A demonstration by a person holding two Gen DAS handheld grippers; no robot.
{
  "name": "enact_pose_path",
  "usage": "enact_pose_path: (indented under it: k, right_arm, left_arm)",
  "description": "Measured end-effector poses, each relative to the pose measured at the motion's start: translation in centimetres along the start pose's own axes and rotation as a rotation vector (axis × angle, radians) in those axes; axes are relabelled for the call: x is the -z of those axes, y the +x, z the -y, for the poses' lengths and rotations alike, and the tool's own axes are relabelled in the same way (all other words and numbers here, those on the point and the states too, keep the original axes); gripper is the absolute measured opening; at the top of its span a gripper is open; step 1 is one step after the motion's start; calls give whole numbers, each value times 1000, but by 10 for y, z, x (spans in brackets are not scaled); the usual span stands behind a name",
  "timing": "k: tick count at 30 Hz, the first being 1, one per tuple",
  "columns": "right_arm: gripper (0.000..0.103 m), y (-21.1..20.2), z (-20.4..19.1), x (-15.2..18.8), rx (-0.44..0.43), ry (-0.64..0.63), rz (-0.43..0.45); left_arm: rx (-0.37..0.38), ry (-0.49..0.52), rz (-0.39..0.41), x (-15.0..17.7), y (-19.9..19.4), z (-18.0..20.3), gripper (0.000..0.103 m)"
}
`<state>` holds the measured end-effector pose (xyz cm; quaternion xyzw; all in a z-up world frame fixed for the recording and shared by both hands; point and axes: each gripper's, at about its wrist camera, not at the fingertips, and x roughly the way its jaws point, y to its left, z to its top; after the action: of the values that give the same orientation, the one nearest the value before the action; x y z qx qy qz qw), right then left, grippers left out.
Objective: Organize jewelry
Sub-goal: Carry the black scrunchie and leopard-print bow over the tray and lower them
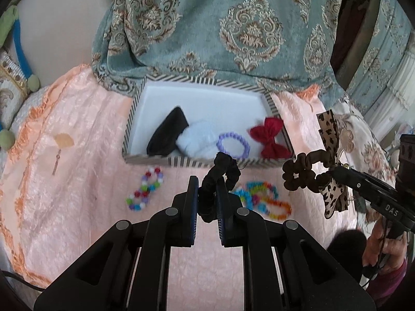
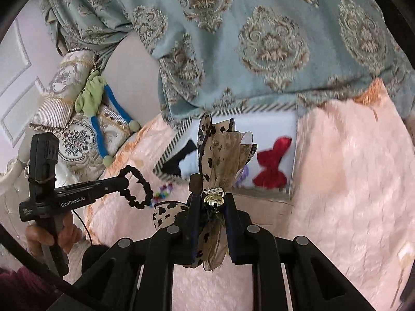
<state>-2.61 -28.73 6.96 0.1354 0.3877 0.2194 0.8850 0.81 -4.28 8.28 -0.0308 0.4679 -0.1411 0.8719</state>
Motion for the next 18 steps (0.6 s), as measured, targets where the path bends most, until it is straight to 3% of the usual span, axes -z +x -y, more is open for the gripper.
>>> enact_pose_path:
  k: [5, 18]
  right_arm:
    - [16, 16, 0, -24, 7, -20, 11]
    - [16, 104, 15, -75, 35, -46, -42]
  left_arm:
    - [-32, -3, 6, -24, 20, 4, 12]
    - [-109, -30, 26, -96, 78, -11, 12]
